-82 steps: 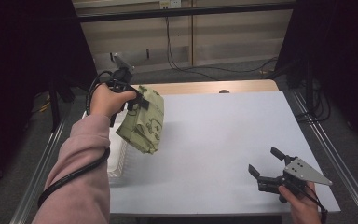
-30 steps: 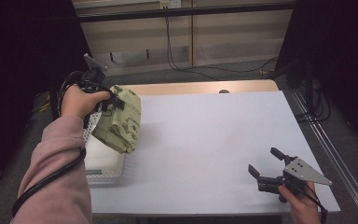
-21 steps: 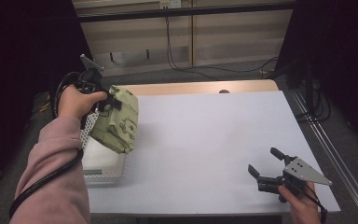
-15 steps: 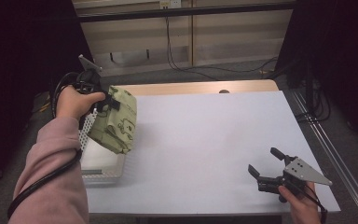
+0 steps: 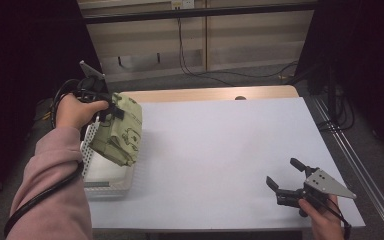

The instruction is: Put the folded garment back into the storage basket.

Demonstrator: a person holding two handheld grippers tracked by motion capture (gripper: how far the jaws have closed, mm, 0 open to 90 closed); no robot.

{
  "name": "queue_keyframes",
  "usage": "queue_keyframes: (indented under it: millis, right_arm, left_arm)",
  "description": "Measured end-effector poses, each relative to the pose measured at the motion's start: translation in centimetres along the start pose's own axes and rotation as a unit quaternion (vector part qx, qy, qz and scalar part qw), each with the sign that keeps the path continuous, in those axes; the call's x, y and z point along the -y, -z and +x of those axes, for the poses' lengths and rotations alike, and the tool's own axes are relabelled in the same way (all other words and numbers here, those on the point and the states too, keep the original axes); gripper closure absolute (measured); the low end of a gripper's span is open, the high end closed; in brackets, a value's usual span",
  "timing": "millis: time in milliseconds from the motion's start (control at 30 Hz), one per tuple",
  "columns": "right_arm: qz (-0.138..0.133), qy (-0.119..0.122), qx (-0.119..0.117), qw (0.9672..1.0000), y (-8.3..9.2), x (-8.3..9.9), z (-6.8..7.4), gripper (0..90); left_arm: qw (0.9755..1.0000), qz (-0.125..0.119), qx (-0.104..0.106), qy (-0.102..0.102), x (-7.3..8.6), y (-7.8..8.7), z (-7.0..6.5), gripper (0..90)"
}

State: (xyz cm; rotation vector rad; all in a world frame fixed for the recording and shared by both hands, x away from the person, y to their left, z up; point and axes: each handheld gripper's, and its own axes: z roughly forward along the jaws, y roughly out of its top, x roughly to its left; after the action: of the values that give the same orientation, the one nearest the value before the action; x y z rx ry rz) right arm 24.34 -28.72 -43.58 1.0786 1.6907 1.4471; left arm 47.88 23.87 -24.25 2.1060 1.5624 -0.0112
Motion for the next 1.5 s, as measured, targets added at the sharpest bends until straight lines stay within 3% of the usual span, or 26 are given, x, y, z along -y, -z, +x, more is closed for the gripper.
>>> queue_keyframes:
  millis: [200, 233, 333, 400, 433, 667, 1033, 1200, 1233, 1267, 1300, 1500]
  right_arm:
    - [0.0, -0.001, 0.001, 1.0, 0.0, 0.0, 0.0, 1.8]
    - [0.001, -0.001, 0.001, 1.0, 0.0, 0.0, 0.0, 1.9]
    - [0.0, -0.001, 0.001, 1.0, 0.0, 0.0, 0.0, 1.8]
    - [0.0, 0.0, 0.0, 1.0, 0.0, 0.0, 0.0, 1.8]
    - [0.0, -0.001, 0.0, 1.0, 0.0, 0.0, 0.0, 1.9]
    - [0.0, 0.0, 0.0, 1.0, 0.0, 0.0, 0.0, 1.8]
    - [-0.001, 0.001, -0.001, 1.0, 0.0, 0.0, 0.0, 1.9]
    - [0.0, 0.001, 0.0, 1.0, 0.0, 0.0, 0.0, 1.9]
    - [-0.002, 0.004, -0.003, 1.0, 0.0, 0.0, 0.0, 1.9]
    - [0.0, 0.001, -0.001, 1.0, 0.0, 0.0, 0.0, 1.9]
    - [0.006, 0.019, -0.006, 0.9998, 0.1, 0.0, -0.2, 1.8]
    - [0.004, 0.017, -0.007, 0.9998, 0.1, 0.0, -0.2, 1.9]
  left_arm:
    - [1.0, 0.005, -0.001, -0.004, 0.2, 0.2, 0.5, 74.2]
    - [1.0, 0.003, -0.002, 0.006, 0.3, 0.1, 0.4, 74.2]
    - [1.0, 0.001, -0.008, 0.005, 0.4, 0.3, 0.5, 74.2]
    - [1.0, 0.003, -0.007, -0.005, 0.4, 0.4, 0.8, 74.2]
    - [1.0, 0.0, -0.004, 0.004, 0.5, 0.4, 0.8, 74.2]
    - [0.9997, 0.005, -0.025, -0.002, 0.6, 0.6, 1.0, 74.2]
    - [0.9996, 0.008, -0.029, 0.0, 1.0, 0.7, 1.7, 74.1]
    - [0.9996, 0.002, -0.025, 0.01, 1.4, 0.5, 2.0, 74.1]
    - [0.9996, 0.009, -0.026, -0.001, 1.3, 0.6, 2.1, 74.0]
    - [0.9996, 0.006, -0.028, 0.003, 1.4, 0.5, 2.1, 74.0]
    - [0.9996, 0.006, -0.028, 0.005, 1.4, 0.5, 2.2, 74.0]
    - [0.9994, 0.007, -0.033, 0.003, 1.6, 0.2, 2.3, 74.0]
